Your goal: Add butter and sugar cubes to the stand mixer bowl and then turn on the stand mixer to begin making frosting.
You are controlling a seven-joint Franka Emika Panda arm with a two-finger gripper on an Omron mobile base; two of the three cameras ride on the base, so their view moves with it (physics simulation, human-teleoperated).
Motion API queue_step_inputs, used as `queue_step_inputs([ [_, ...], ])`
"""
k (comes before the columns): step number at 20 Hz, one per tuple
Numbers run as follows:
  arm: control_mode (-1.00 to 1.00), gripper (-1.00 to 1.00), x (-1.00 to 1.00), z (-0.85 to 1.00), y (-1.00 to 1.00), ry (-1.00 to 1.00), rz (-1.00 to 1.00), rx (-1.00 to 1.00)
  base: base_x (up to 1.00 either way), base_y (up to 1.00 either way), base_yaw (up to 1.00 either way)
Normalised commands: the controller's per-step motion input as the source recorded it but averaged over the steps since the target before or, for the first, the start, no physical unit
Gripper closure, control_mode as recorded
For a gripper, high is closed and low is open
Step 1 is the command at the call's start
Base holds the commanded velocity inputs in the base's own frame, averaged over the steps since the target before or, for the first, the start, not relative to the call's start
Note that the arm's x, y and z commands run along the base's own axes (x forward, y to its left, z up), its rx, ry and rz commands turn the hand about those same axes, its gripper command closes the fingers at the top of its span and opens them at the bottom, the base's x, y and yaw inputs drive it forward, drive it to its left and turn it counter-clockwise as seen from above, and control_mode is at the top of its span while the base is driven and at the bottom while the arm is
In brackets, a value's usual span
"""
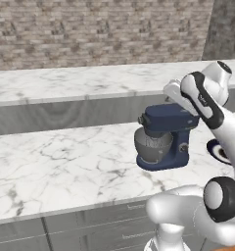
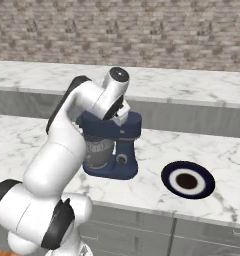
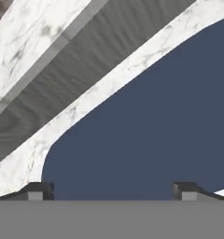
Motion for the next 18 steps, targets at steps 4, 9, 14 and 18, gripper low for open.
queue_step_inputs([
  [4,-1.0,-1.0,-0.02,-0.21,0.46,0.03,-0.1,-0.36,0.0,0.0,0.0],
  [9,-1.0,-1.0,-0.49,0.27,0.07,-0.07,-0.09,-0.27,0.0,0.0,0.0],
  [14,-1.0,-1.0,-0.67,0.87,-0.01,-0.11,-0.06,-0.16,0.0,0.0,0.0],
  [18,-1.0,-1.0,-0.59,0.7,-0.09,-0.03,-0.02,-0.2,0.0,0.0,0.0],
])
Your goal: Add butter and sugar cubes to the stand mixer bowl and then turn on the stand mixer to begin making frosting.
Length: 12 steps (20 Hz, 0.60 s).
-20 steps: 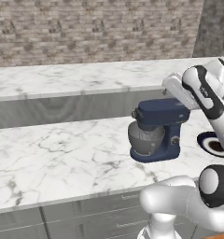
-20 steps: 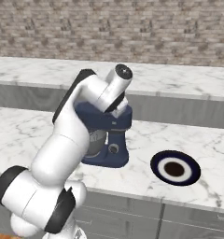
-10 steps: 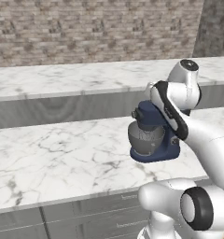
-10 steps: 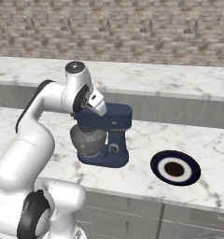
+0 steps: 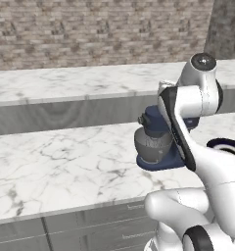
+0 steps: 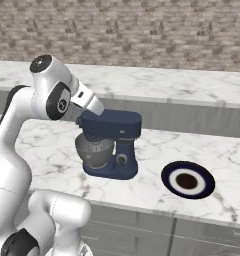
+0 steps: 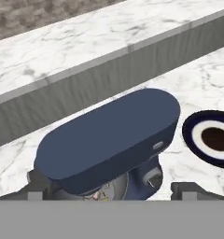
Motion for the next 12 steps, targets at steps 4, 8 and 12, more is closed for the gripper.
queue_step_inputs([
  [4,-1.0,-1.0,-0.66,0.26,-0.36,0.01,0.0,-0.16,0.0,0.0,0.0],
  [8,-1.0,-1.0,-0.63,0.0,-0.53,0.09,0.0,-0.09,0.0,0.0,0.0],
  [12,-1.0,-1.0,-0.4,-0.22,-0.41,0.15,0.0,-0.06,0.0,0.0,0.0],
])
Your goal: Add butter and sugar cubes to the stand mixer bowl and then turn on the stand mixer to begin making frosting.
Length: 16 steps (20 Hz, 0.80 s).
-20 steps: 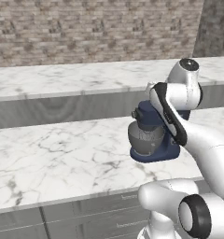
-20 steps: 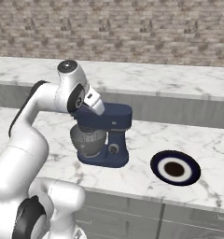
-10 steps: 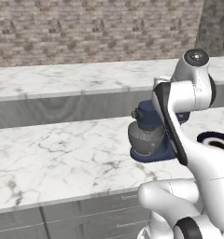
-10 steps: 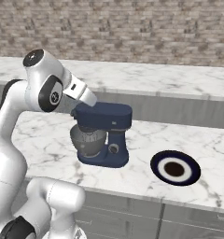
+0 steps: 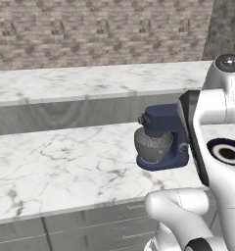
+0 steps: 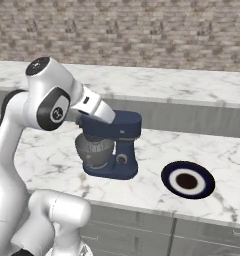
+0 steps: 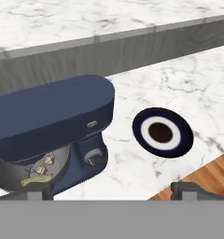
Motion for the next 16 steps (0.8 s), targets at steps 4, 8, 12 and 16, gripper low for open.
queue_step_inputs([
  [4,-1.0,-1.0,-0.25,-0.43,-0.12,0.15,0.0,-0.07,0.0,0.0,0.0],
  [8,-1.0,-1.0,-0.23,-0.57,0.0,0.12,0.0,-0.11,0.0,0.0,0.0],
  [12,-1.0,-1.0,-0.26,-0.63,0.0,0.09,0.0,-0.07,0.0,0.0,0.0],
  [16,-1.0,-1.0,-0.04,-0.5,0.0,0.11,0.0,-0.02,0.0,0.0,0.0],
])
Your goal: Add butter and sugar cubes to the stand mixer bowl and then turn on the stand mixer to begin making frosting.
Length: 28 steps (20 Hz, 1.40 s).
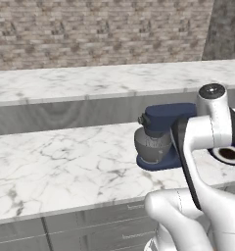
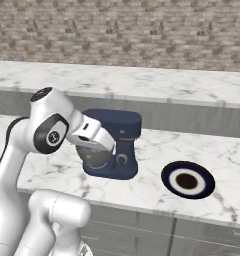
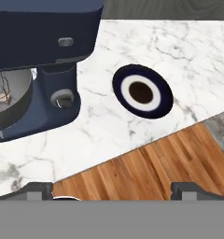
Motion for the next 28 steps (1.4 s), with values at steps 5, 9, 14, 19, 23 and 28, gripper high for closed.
queue_step_inputs([
  [5,-1.0,-1.0,0.02,-0.42,0.0,0.13,0.0,-0.03,0.0,0.0,0.0],
  [9,-1.0,-1.0,0.21,-0.35,0.0,0.16,0.0,-0.02,0.0,0.0,0.0],
  [14,-1.0,-1.0,0.31,-0.31,0.0,0.15,0.0,-0.02,0.0,0.0,0.0],
  [19,-1.0,-1.0,0.43,-0.25,0.0,0.12,0.0,0.0,0.0,0.0,0.0],
  [23,-1.0,-1.0,0.43,-0.22,0.0,0.04,0.0,0.0,0.0,0.0,0.0],
  [28,-1.0,-1.0,0.24,-0.21,0.0,0.0,0.01,0.0,0.0,0.0,0.0],
])
